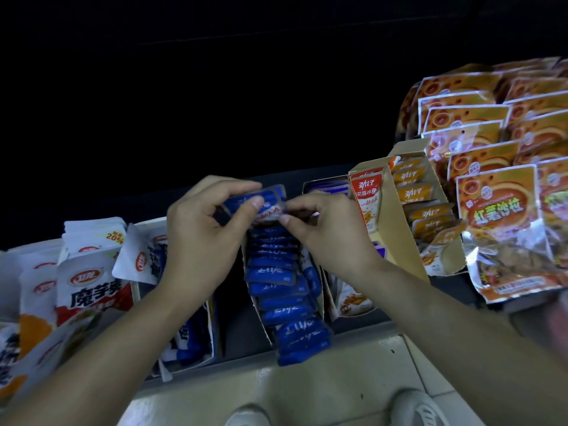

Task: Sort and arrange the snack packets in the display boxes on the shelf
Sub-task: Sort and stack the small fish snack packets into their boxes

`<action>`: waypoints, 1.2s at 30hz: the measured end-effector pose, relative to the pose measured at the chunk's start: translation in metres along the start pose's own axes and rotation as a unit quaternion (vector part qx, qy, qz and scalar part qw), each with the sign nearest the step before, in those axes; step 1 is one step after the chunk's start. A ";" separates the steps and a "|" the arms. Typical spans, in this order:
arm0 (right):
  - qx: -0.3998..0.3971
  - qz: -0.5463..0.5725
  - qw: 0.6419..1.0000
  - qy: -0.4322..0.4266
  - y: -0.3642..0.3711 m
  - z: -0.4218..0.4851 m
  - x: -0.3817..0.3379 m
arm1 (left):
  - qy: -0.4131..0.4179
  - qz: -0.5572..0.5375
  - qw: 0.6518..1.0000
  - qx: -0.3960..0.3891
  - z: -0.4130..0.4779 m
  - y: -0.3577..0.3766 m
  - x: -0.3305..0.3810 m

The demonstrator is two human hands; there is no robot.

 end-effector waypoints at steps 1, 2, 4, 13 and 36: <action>0.008 -0.060 0.998 0.005 -0.004 -0.002 0.000 | -0.004 0.007 1.000 0.007 -0.001 -0.001 -0.002; 0.015 -0.118 0.993 0.016 -0.008 -0.005 0.000 | -0.006 0.012 1.000 0.015 -0.002 -0.003 -0.004; -0.007 -0.201 0.978 0.049 -0.010 -0.011 0.004 | -0.008 0.020 0.999 0.025 -0.002 -0.004 -0.005; -0.026 -0.202 0.977 0.065 -0.003 -0.022 0.013 | -0.042 0.047 0.997 0.033 -0.001 -0.003 -0.012; -0.074 -0.245 0.964 0.076 0.014 -0.009 0.023 | -0.088 0.027 0.994 0.054 -0.018 -0.001 -0.026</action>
Point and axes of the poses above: each hand's wrist, its own z-axis towards the middle knuckle, its own y-axis out of the palm, x = y × z, the point moved 8 cm from there along z, towards the middle knuckle, and after that the axes turned 12 degrees about -x, right-handed, at the moved point
